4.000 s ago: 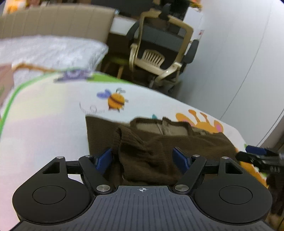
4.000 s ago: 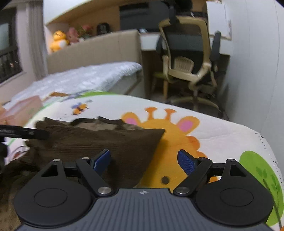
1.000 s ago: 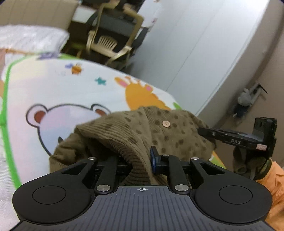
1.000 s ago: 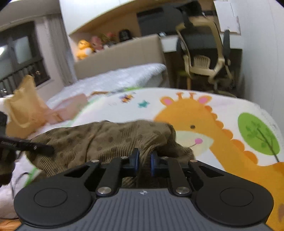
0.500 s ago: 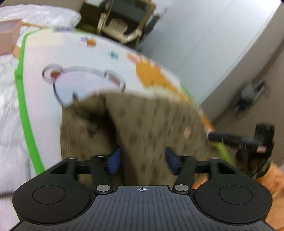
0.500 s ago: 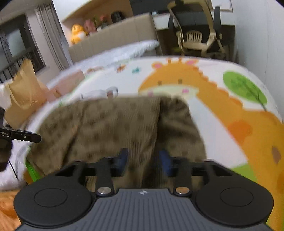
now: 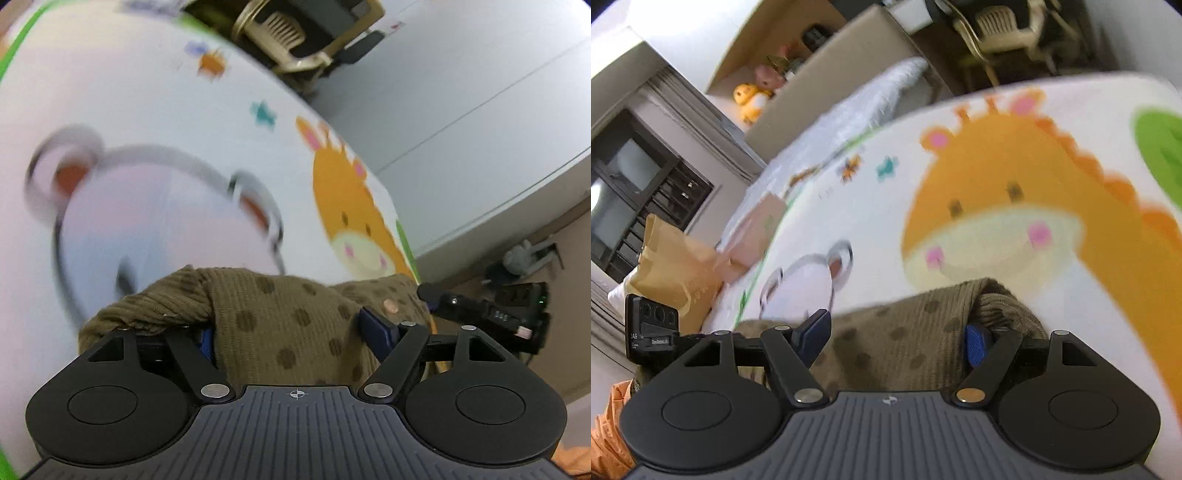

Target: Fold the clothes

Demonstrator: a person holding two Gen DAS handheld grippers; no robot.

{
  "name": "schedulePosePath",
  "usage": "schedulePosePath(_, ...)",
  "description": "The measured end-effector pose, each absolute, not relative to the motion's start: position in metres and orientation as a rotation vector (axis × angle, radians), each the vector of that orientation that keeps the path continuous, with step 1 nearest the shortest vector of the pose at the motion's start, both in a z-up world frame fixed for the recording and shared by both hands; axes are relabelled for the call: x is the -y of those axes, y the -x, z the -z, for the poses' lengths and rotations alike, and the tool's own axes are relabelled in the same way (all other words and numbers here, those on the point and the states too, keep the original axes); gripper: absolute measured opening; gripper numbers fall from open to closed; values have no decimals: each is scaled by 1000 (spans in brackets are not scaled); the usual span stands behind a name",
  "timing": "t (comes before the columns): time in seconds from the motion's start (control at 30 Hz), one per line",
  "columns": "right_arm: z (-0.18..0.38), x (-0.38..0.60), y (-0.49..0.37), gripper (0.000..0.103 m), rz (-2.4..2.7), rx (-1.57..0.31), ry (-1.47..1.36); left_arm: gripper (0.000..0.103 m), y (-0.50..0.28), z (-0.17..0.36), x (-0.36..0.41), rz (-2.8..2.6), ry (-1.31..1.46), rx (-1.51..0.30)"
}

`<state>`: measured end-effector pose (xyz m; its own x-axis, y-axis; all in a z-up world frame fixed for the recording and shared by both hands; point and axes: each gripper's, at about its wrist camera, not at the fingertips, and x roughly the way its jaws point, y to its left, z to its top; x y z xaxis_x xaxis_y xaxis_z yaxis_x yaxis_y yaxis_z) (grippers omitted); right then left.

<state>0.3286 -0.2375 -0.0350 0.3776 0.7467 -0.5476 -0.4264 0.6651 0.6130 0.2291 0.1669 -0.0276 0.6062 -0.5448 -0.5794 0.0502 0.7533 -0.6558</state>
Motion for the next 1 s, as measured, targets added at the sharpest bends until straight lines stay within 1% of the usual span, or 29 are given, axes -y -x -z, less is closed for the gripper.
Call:
schedulePosePath(0.07, 28, 232, -346, 74, -761, -834, -412, 76, -250, 15, -166, 359, 590, -791)
schedulePosePath(0.13, 21, 231, -361, 74, -745, -771, -426, 76, -268, 2, -167, 351, 548, -721)
schedulePosePath(0.2, 16, 229, -371, 74, -715, -724, -398, 76, -277, 0, -165, 292, 475, -712)
schedulePosePath(0.33, 13, 216, -365, 74, -559, -650, -130, 76, -268, 0, -157, 189, 309, -708)
schedulePosePath(0.37, 12, 214, -359, 75, -532, -631, -71, 77, -263, -1, -155, 168, 268, -705)
schedulePosePath(0.43, 9, 213, -345, 84, -506, -594, -3, 80, -246, -15, -156, 190, 240, -647)
schedulePosePath(0.47, 7, 212, -338, 89, -505, -574, 14, 84, -240, -23, -157, 211, 234, -613)
schedulePosePath(0.53, -1, 208, -327, 93, -523, -533, 26, 90, -235, -39, -150, 276, 235, -542)
schedulePosePath(0.57, -4, 204, -324, 96, -536, -519, 28, 94, -236, -43, -145, 316, 246, -521)
schedulePosePath(0.6, -5, 197, -322, 102, -558, -514, 25, 94, -239, -43, -139, 361, 261, -512)
schedulePosePath(0.67, -3, 183, -322, 103, -589, -517, 32, 94, -252, -32, -127, 392, 281, -542)
schedulePosePath(0.8, 28, 148, -337, 103, -518, -658, 175, 94, -278, 19, -115, 313, 301, -698)
schedulePosePath(0.87, 44, 144, -340, 103, -499, -707, 199, 95, -272, 25, -114, 320, 282, -667)
schedulePosePath(1.0, 44, 151, -333, 103, -487, -698, 147, 96, -260, 37, -115, 327, 261, -614)
